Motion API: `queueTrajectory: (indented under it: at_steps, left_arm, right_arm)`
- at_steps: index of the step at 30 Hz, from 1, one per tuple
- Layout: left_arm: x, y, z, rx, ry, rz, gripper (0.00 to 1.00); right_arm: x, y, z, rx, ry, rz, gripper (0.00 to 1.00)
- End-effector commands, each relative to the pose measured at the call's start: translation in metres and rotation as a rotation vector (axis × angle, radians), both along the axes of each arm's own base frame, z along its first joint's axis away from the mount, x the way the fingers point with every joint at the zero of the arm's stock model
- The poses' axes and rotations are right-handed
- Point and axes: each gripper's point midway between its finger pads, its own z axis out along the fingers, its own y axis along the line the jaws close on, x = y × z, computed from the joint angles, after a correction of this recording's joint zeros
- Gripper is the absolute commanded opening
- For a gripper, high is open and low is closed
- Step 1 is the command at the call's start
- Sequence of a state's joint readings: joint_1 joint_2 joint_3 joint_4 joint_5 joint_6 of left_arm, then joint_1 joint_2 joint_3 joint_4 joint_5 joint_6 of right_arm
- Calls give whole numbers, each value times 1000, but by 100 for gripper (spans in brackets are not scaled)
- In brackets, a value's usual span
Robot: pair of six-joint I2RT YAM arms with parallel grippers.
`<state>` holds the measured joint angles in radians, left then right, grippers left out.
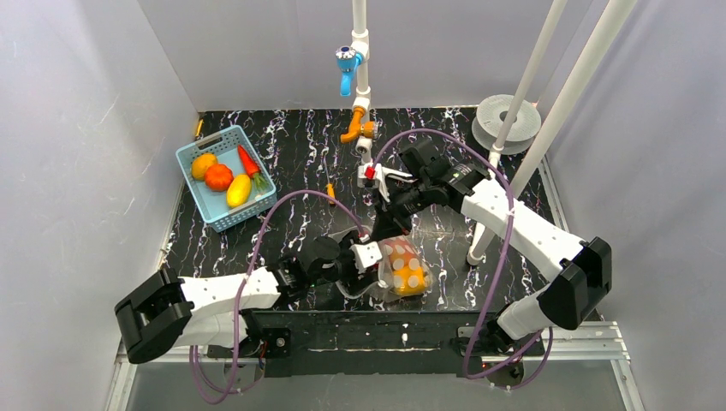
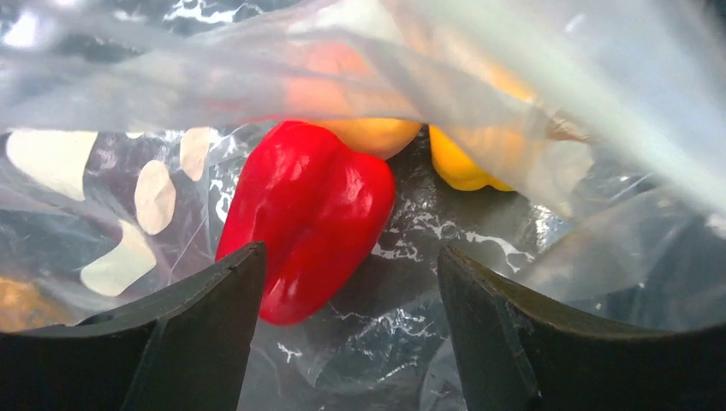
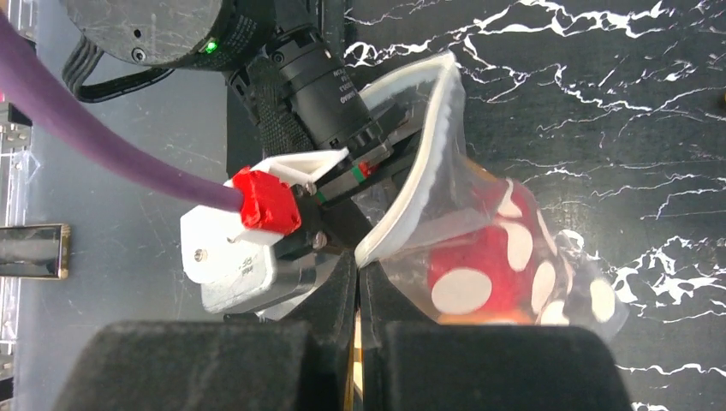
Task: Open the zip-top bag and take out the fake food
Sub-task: Pick up the fake vegetable from the zipper food storage bag.
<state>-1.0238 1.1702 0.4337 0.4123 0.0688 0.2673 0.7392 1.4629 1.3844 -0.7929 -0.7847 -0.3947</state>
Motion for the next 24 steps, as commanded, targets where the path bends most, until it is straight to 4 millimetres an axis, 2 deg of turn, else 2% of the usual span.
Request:
queueTrajectory:
  at_steps: [1, 5, 8, 18, 24]
  left_arm:
    - [16, 0, 11, -67, -62, 90, 73]
    - [19, -4, -2, -45, -83, 72, 76]
    - [25, -5, -4, -38, -153, 61, 83]
    - [38, -8, 10, 13, -313, 8, 92]
    - [48, -6, -8, 84, -306, 49, 92]
  right_arm:
    - [-1, 0, 0, 8, 1, -4, 1]
    - [4, -8, -11, -5, -1, -40, 1]
    - [10, -13, -13, -8, -2, -68, 1]
    - [7, -12, -14, 4, 27, -51, 1]
    - [6, -14, -14, 9, 22, -47, 1]
